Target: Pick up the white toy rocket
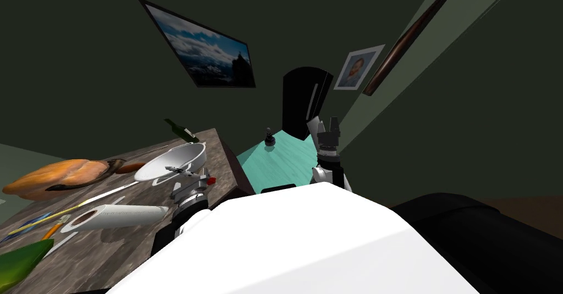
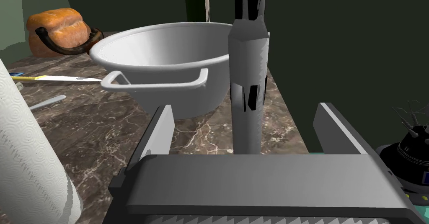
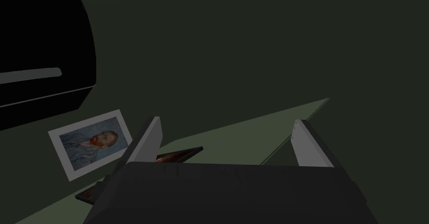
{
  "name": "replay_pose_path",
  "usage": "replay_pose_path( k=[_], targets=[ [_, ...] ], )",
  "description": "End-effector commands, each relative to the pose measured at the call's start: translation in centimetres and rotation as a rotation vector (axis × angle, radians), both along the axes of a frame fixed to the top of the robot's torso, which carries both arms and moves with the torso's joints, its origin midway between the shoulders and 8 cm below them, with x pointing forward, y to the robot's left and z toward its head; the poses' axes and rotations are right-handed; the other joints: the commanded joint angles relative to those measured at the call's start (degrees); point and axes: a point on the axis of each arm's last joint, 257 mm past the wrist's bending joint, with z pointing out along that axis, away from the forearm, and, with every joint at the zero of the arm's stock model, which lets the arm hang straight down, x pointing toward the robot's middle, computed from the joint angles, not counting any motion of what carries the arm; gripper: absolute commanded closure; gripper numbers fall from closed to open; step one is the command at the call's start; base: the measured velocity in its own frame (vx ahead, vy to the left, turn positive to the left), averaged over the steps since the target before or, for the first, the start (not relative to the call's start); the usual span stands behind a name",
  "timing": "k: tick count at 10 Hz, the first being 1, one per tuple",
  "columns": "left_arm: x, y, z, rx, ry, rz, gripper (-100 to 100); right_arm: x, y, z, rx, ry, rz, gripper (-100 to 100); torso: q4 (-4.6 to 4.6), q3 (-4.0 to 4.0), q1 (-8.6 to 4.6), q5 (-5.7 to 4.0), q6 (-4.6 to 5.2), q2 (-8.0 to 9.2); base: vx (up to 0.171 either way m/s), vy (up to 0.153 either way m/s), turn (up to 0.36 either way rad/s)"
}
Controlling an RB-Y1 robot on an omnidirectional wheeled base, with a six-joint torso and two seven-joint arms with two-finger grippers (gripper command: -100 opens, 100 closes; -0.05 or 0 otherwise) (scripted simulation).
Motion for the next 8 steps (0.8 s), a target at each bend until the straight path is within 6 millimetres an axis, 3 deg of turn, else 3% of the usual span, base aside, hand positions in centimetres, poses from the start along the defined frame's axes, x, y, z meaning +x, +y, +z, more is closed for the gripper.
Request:
replay_pose_path(
  k=[1,2,3,8],
  targets=[
    [0.0,0.0,0.0,0.0,0.0,0.0,-100,0.0,0.0,0.0,0.0,0.0,0.0,0,0.0,0.0,0.0,0.0,0.0,0.0,0.021,-0.006,0.004],
    [0.0,0.0,-0.1,-0.003,-0.001,0.001,0,0.0,0.0,0.0,0.0,0.0,0.0,0,0.02,0.06,0.04,0.0,0.0,0.11,0.0,0.0,0.0],
    [0.9,-1.3,0.1,-0.004,-0.011,-0.011,-100,0.0,0.0,0.0,0.0,0.0,0.0,0,0.04,0.11,0.06,0.01,0.0,0.18,-0.002,0.03,0.075],
    [2.6,-3.7,0.3,0.006,-0.016,-0.031,-100,0.0,0.0,0.0,0.0,0.0,0.0,0,0.06,0.15,0.33,0.07,-0.01,0.26,-0.008,0.061,0.041]
  ],
)
